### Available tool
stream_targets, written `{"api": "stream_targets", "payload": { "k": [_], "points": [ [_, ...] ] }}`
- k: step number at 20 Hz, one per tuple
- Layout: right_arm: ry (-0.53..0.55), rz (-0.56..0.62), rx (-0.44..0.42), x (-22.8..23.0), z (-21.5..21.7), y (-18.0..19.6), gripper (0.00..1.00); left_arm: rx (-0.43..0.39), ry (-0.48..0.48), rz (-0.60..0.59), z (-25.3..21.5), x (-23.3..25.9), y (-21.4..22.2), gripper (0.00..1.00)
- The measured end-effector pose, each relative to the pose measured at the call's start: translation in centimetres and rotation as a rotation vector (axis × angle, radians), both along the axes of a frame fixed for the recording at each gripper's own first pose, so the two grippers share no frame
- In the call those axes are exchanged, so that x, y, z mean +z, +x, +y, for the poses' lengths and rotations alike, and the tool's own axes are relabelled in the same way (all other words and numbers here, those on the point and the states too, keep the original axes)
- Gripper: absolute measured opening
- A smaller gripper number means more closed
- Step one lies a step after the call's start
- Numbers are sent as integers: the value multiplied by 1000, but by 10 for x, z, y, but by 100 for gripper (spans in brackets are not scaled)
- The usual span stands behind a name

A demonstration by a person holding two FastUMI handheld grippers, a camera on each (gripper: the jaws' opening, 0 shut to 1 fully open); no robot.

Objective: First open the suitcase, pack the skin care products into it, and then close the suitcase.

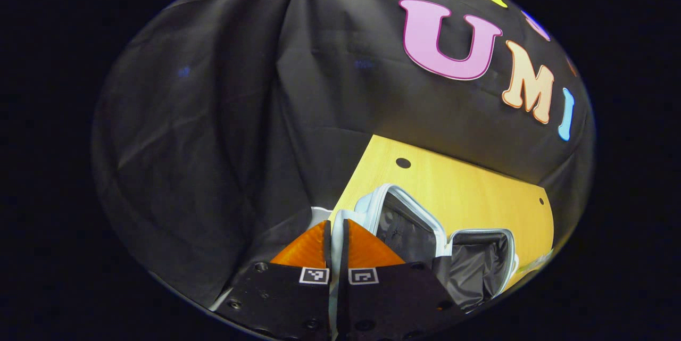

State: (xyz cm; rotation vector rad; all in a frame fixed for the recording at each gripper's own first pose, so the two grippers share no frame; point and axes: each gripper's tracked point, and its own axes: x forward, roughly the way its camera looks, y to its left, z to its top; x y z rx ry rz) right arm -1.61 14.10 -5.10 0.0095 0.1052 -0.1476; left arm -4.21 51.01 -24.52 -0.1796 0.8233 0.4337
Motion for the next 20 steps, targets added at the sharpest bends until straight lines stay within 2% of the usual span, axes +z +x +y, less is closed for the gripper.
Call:
{"api": "stream_targets", "payload": {
  "k": [5,9,11,13,14,16,17,19,20],
  "points": [
    [-9,-5,-25,5,-11,-7,98,41,13,39,18,-40,-17,0],
    [-2,4,-38,1,-17,-10,98,61,80,39,29,-55,-28,0],
    [-1,16,-40,-4,-22,-12,99,95,115,34,34,-57,-35,11],
    [-11,21,-41,-6,-27,-13,99,124,113,-37,30,-55,-34,18],
    [-18,23,-39,-9,-30,-13,99,128,113,-74,31,-46,-35,28],
    [-29,27,-38,-12,-36,-13,99,126,128,-130,15,-29,-30,63],
    [-26,30,-36,-15,-39,-14,99,115,140,-161,3,-21,-28,71],
    [-9,33,-15,-20,-41,-13,99,72,156,-222,-29,-9,-21,75],
    [-5,25,10,-21,-40,-12,98,43,161,-258,-48,-1,-14,82]
  ]
}}
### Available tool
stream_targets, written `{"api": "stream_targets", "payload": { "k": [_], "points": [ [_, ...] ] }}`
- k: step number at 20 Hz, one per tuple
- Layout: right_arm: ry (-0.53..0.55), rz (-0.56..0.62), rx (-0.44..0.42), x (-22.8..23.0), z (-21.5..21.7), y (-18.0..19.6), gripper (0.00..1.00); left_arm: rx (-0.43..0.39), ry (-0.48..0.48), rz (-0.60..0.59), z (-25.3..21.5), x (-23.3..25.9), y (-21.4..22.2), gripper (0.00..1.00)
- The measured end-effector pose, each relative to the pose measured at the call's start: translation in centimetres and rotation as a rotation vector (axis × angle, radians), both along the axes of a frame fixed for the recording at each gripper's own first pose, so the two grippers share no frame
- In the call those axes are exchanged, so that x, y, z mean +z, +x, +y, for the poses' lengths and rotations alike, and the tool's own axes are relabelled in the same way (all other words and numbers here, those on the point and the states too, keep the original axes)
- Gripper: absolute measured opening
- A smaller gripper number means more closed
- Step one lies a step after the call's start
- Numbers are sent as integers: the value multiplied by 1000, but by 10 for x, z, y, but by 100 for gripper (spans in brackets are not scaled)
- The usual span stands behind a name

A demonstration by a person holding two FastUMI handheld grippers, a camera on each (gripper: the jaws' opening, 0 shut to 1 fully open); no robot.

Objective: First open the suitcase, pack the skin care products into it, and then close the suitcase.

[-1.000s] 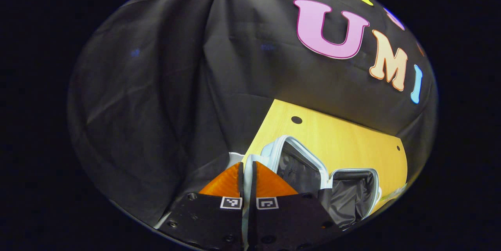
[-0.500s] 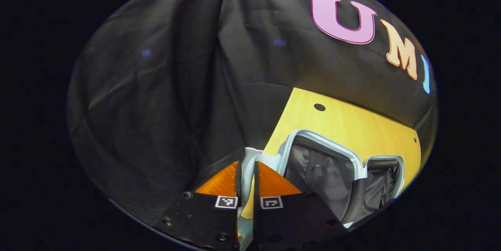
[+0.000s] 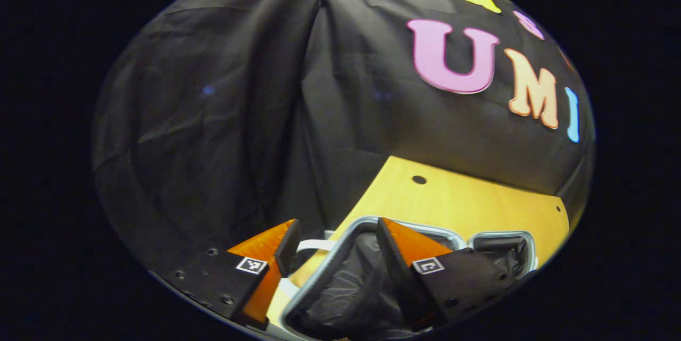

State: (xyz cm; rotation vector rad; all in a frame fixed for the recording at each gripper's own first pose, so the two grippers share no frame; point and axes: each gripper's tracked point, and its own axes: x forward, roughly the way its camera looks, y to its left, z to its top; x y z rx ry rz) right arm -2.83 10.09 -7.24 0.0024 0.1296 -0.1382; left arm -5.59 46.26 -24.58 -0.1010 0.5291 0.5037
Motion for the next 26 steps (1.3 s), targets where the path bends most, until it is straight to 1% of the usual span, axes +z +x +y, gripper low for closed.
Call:
{"api": "stream_targets", "payload": {
  "k": [2,3,4,7,8,9,11,12,15,16,18,19,20,22,24,25,26],
  "points": [
    [-17,-17,52,-2,0,5,98,-51,26,-43,-36,19,9,96],
    [-25,-18,70,-7,-2,7,98,-73,41,-61,-55,29,14,92],
    [-27,-11,78,-10,-6,9,98,-92,55,-81,-74,41,18,94],
    [11,3,90,-17,-17,10,98,-187,97,-176,-139,81,41,95],
    [18,6,89,-18,-23,11,99,-225,106,-193,-159,88,45,92],
    [23,13,90,-19,-28,13,99,-262,102,-203,-180,92,49,94],
    [36,10,87,-15,-42,13,99,-324,78,-218,-224,97,59,94],
    [43,10,87,-14,-49,14,100,-349,65,-221,-245,98,63,92],
    [36,22,103,-17,-64,13,99,-440,43,-216,-299,89,71,92],
    [35,25,113,-18,-68,12,99,-464,42,-203,-314,82,70,94],
    [35,25,133,-18,-75,12,98,-514,32,-192,-349,74,69,94],
    [37,24,143,-18,-79,10,100,-541,15,-193,-368,70,69,92],
    [38,24,154,-20,-82,10,99,-575,-18,-187,-390,61,65,92],
    [37,23,178,-21,-87,7,98,-629,-73,-178,-431,45,61,94],
    [28,14,190,-19,-93,4,98,-692,-97,-162,-470,31,52,95],
    [23,18,196,-20,-96,2,100,-737,-109,-153,-491,24,46,95],
    [17,25,205,-22,-98,0,99,-781,-120,-145,-511,16,41,94]
  ]
}}
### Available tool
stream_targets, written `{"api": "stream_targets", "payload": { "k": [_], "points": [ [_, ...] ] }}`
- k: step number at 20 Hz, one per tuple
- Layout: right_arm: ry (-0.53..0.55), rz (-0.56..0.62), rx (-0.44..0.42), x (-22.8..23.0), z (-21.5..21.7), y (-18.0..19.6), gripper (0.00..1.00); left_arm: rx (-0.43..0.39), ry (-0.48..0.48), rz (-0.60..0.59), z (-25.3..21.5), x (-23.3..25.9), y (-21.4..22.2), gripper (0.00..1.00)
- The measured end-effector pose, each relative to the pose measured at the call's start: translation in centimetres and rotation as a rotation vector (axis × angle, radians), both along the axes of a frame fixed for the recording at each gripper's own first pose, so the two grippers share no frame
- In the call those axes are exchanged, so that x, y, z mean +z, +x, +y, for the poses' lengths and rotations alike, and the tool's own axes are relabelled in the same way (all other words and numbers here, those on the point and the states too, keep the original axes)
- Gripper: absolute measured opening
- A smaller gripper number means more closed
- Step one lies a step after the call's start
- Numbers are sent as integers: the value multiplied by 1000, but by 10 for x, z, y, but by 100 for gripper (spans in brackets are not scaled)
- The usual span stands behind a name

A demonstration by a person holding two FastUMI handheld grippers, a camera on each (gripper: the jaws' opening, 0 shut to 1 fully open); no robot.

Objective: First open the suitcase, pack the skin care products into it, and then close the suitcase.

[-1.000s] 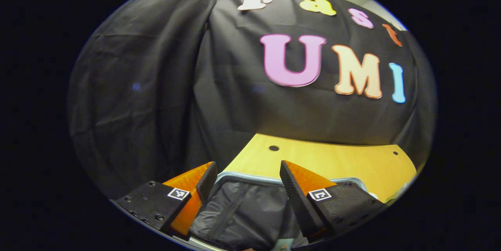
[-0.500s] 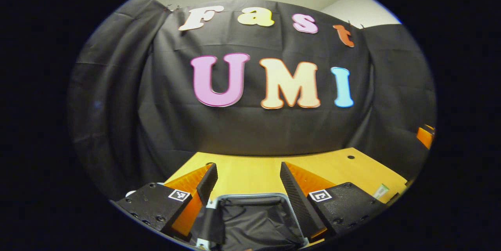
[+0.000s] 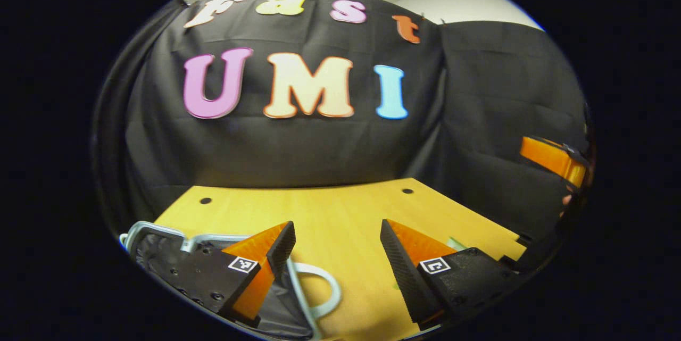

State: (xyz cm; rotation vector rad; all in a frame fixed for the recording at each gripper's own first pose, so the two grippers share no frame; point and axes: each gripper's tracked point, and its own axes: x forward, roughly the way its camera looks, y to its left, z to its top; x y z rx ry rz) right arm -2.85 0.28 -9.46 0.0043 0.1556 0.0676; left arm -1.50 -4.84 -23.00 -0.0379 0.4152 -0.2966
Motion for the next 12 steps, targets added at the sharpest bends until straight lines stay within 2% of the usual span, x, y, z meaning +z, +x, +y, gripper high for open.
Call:
{"api": "stream_targets", "payload": {
  "k": [2,4,7,11,12],
  "points": [
    [-18,6,8,1,-8,-3,99,-80,8,24,-33,-22,-10,94],
    [-29,4,1,5,-17,-6,99,-124,22,55,-55,-45,-17,94],
    [-53,20,-23,2,-31,-9,99,-159,-31,66,-79,-66,-25,94],
    [-75,36,-70,8,-58,-16,99,-180,-15,145,-92,-103,-23,92],
    [-74,28,-89,12,-66,-20,99,-176,-13,168,-94,-111,-23,87]
  ]
}}
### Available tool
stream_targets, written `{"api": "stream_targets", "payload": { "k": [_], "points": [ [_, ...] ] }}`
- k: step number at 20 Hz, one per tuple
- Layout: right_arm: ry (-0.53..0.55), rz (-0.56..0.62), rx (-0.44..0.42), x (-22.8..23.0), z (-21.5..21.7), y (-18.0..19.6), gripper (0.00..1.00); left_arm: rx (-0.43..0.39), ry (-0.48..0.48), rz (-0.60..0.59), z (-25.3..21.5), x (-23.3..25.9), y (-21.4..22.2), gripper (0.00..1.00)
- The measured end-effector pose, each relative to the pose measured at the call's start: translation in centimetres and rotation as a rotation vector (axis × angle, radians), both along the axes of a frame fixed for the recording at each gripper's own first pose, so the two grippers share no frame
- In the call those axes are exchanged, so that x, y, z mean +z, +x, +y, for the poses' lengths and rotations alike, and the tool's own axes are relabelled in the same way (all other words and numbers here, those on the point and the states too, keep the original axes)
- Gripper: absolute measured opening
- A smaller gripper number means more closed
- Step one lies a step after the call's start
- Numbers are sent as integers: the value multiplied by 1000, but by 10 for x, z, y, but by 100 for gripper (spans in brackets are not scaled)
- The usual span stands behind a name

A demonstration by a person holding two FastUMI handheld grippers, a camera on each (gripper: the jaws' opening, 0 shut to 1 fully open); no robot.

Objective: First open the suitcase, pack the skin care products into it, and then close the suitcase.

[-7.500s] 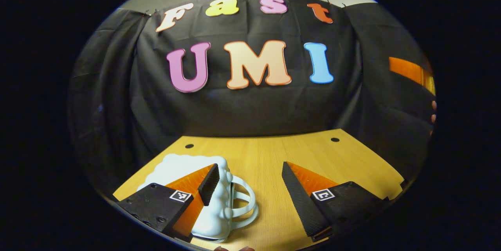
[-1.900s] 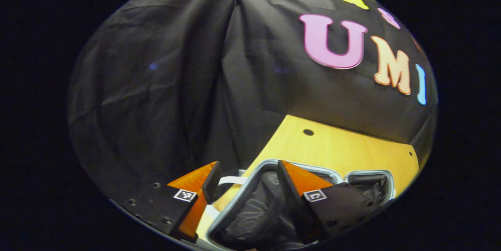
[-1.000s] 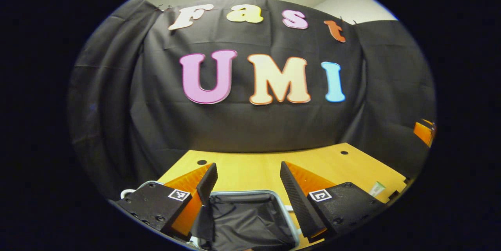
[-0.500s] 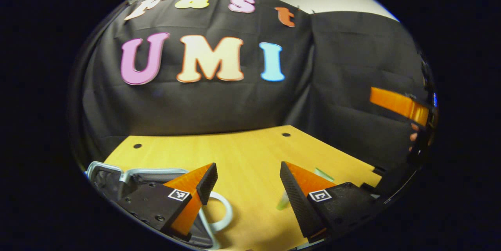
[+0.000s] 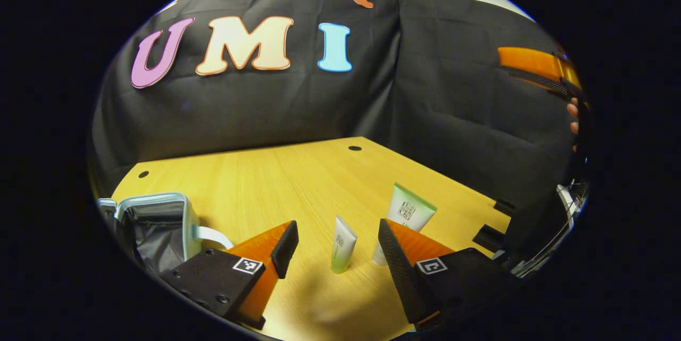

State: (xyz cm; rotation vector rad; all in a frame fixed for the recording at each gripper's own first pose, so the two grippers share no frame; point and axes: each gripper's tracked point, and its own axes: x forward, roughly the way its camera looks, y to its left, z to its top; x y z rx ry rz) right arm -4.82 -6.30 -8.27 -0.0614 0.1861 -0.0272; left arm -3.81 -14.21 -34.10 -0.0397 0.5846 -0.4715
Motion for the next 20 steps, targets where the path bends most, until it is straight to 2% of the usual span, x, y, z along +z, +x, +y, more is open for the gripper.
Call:
{"api": "stream_targets", "payload": {
  "k": [4,6,10,11,12,14,16,20],
  "points": [
    [-10,15,-59,-7,-20,-11,96,-3,-31,83,-11,-28,6,76],
    [-5,37,-65,-14,-20,-15,99,-5,-27,112,-13,-40,6,67],
    [-21,56,-23,-22,-3,-16,99,-18,17,154,-12,-62,0,29],
    [-23,56,-2,-24,5,-17,100,-23,20,162,-11,-64,-1,30],
    [-20,59,21,-28,13,-18,100,-25,9,164,-10,-62,-2,22],
    [-2,76,73,-39,33,-20,99,-14,-7,189,-9,-55,-5,16],
    [3,91,117,-51,49,-23,99,-1,-13,183,-2,-41,-5,14],
    [21,135,203,-93,82,-23,99,80,-24,160,25,2,-6,14]
  ]
}}
